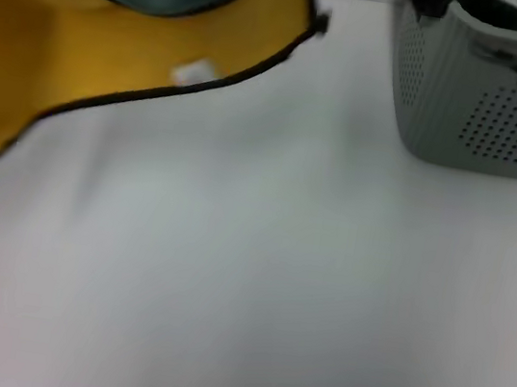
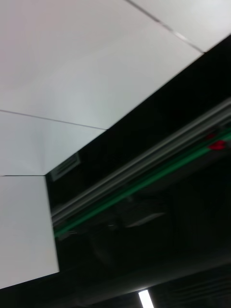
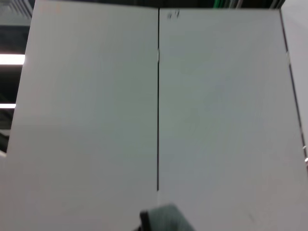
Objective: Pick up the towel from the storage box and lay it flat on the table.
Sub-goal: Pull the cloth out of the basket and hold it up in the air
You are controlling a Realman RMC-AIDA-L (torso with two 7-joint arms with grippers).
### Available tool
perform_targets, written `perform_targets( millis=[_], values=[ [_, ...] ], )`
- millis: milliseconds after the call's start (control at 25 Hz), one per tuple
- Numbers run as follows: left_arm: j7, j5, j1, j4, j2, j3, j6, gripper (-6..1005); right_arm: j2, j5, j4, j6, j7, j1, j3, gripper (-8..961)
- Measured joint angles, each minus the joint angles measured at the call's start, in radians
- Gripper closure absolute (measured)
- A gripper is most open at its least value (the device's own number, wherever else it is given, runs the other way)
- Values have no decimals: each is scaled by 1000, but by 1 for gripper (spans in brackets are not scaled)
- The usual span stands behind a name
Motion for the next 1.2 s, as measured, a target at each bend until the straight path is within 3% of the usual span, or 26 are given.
perform_targets(
  millis=[200,320,640,800,920,1120,1200],
  values=[
    [-31,-77,18,33,7,0,0,993,-1,-8,12,4,-2,-16,-32,373],
    [-49,-100,12,46,32,0,0,993,0,-15,15,6,-5,-35,-62,294],
    [-49,-102,7,65,45,-54,-11,993,1,-20,11,52,-41,-70,-231,298],
    [-49,-104,6,64,46,-67,-39,993,2,-14,-47,157,-208,-114,-405,300],
    [-50,-108,6,59,46,-67,-65,993,2,-7,-181,309,-333,-188,-569,302],
    [-37,-101,10,57,26,-68,-98,993,2,24,-512,834,-650,-387,-895,306],
    [-28,-96,8,56,15,-66,-111,993,2,94,-577,1014,-851,-436,-995,308]
  ],
)
